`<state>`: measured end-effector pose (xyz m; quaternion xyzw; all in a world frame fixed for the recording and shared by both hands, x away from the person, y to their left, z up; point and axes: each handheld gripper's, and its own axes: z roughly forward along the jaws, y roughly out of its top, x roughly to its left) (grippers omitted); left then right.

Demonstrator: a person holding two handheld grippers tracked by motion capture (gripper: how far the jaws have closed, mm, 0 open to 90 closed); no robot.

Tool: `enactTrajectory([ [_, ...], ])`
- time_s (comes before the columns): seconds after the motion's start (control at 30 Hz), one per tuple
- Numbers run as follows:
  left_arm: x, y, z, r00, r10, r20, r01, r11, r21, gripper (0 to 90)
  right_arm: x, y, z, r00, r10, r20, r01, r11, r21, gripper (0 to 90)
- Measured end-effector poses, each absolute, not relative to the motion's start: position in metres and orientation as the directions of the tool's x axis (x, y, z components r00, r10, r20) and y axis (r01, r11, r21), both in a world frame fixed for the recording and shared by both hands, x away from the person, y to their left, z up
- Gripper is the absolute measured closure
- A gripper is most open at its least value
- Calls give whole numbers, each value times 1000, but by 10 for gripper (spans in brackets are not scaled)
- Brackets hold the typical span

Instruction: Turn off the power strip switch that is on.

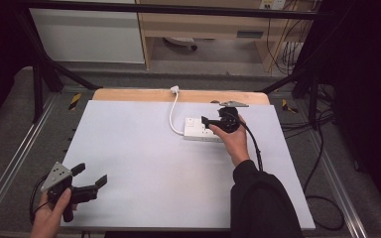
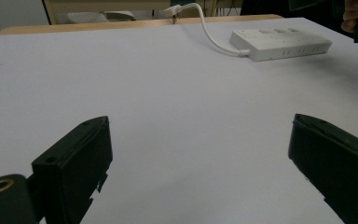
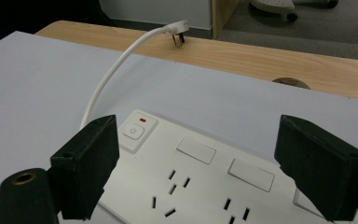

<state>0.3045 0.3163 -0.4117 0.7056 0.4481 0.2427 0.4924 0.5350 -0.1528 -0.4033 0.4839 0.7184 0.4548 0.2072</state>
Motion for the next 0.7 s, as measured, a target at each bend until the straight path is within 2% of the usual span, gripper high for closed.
enactTrajectory([
  [0.43,304,316,-412,479,872,-102,396,-111,912,60,520,-157,-381,-479,864,157,490,115,864,40],
  [0.7,304,316,-412,479,872,-102,395,-111,912,60,508,-164,-366,-488,863,130,464,130,876,40],
])
